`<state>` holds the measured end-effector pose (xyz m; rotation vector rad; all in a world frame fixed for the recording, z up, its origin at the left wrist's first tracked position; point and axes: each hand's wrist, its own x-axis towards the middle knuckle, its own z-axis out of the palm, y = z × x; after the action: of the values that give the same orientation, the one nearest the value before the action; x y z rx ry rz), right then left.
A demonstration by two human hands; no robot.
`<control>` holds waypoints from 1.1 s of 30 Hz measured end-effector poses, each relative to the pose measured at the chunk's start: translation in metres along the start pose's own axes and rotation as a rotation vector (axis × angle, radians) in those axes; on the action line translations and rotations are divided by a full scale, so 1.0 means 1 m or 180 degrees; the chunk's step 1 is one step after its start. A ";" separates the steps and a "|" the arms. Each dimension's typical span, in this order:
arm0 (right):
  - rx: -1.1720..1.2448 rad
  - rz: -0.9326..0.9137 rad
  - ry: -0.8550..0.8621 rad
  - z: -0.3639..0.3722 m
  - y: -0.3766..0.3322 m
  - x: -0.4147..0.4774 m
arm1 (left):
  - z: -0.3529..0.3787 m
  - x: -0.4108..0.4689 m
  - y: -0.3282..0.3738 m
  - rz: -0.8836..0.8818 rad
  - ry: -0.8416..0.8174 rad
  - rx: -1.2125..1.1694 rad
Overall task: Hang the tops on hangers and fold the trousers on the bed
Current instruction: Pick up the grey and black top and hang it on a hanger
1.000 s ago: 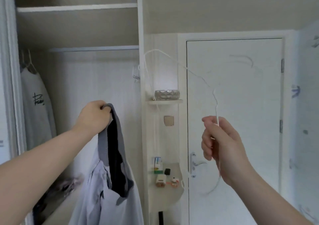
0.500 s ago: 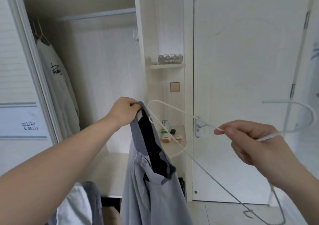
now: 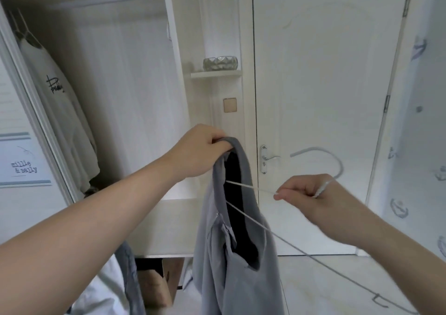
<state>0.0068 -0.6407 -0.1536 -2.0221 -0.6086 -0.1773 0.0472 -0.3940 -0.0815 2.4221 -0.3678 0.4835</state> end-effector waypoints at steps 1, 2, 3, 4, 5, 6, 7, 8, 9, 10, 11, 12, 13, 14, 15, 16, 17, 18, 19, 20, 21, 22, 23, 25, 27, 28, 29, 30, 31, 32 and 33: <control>0.0048 0.0002 0.0002 0.013 0.002 -0.001 | 0.004 -0.003 0.009 0.0055 -0.0046 -0.0074; 0.0115 0.0020 0.0051 0.026 0.004 -0.001 | 0.007 -0.005 0.017 0.0099 -0.0097 -0.0115; 0.0245 0.0043 0.0175 0.036 0.005 -0.002 | 0.011 -0.007 0.025 0.0128 -0.0157 -0.0099; 0.0478 0.0052 0.0380 0.042 0.006 -0.002 | 0.014 -0.009 0.030 0.0136 -0.0225 -0.0024; 0.0809 0.0024 0.0634 0.042 0.005 -0.002 | 0.016 -0.011 0.034 0.0131 -0.0285 0.0094; 0.1115 -0.0040 0.0886 0.039 0.005 -0.003 | 0.017 -0.012 0.037 0.0119 -0.0316 0.0229; 0.1289 -0.0145 0.1081 0.036 0.003 -0.004 | 0.017 -0.013 0.039 0.0104 -0.0303 0.0334; 0.1315 -0.0254 0.1195 0.036 0.004 -0.005 | 0.017 -0.015 0.042 0.0099 -0.0257 0.0382; 0.1213 -0.0339 0.1240 0.041 0.005 -0.006 | 0.017 -0.017 0.045 0.0129 -0.0202 0.0367; 0.1037 -0.0361 0.1226 0.048 0.008 -0.007 | 0.018 -0.018 0.050 0.0189 -0.0162 0.0291; 0.0889 -0.0301 0.1164 0.058 0.011 -0.007 | 0.020 -0.020 0.054 0.0239 -0.0153 0.0165; 0.0861 -0.0187 0.1100 0.066 0.014 -0.006 | 0.024 -0.023 0.058 0.0265 -0.0179 0.0074; 0.1000 -0.0101 0.1068 0.070 0.017 -0.006 | 0.027 -0.024 0.059 0.0302 -0.0224 0.0087; 0.1247 -0.0060 0.1066 0.069 0.021 -0.006 | 0.030 -0.026 0.058 0.0356 -0.0307 0.0194; 0.1503 -0.0068 0.1084 0.065 0.023 -0.007 | 0.032 -0.029 0.054 0.0436 -0.0433 0.0326; 0.1679 -0.0090 0.1112 0.059 0.024 -0.008 | 0.033 -0.032 0.050 0.0548 -0.0571 0.0439; 0.1802 -0.0111 0.1140 0.053 0.025 -0.008 | 0.031 -0.036 0.044 0.0713 -0.0653 0.0602; 0.1914 -0.0120 0.1169 0.048 0.025 -0.009 | 0.029 -0.038 0.038 0.0986 -0.0626 0.0906; 0.2038 -0.0120 0.1184 0.043 0.025 -0.010 | 0.025 -0.040 0.031 0.1322 -0.0552 0.1330; 0.2151 -0.0123 0.1182 0.039 0.023 -0.009 | 0.022 -0.041 0.026 0.1626 -0.0459 0.1728; 0.2234 -0.0146 0.1151 0.036 0.019 -0.009 | 0.019 -0.042 0.021 0.1829 -0.0373 0.1981; 0.2281 -0.0185 0.1102 0.033 0.015 -0.008 | 0.017 -0.043 0.017 0.1935 -0.0313 0.2059; 0.2305 -0.0226 0.1060 0.031 0.011 -0.006 | 0.018 -0.044 0.014 0.1987 -0.0247 0.2034; 0.2247 -0.0293 0.1038 0.030 0.004 -0.004 | 0.025 -0.049 0.010 0.1937 -0.0192 0.1938; 0.2104 -0.0314 0.1002 0.031 0.000 -0.001 | 0.036 -0.056 0.008 0.1956 -0.0151 0.1915; 0.2062 -0.0302 0.0942 0.034 0.000 -0.001 | 0.042 -0.061 0.008 0.2012 -0.0130 0.1875; 0.2045 -0.0279 0.0866 0.037 0.001 -0.002 | 0.046 -0.067 0.007 0.2060 -0.0117 0.1826; 0.2034 -0.0227 0.0805 0.040 0.004 -0.004 | 0.051 -0.074 0.005 0.2096 -0.0093 0.1802; 0.1990 -0.0143 0.0758 0.043 0.008 -0.008 | 0.058 -0.081 0.002 0.2126 -0.0053 0.1799; 0.1894 -0.0061 0.0744 0.047 0.014 -0.013 | 0.064 -0.089 -0.003 0.2111 -0.0030 0.1782; 0.1734 -0.0026 0.0786 0.051 0.022 -0.020 | 0.071 -0.098 -0.009 0.1992 -0.0074 0.1741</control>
<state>-0.0061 -0.6128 -0.2048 -1.4453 -0.4480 -0.2334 -0.0195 -0.4184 -0.1799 2.8033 -1.1470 0.9212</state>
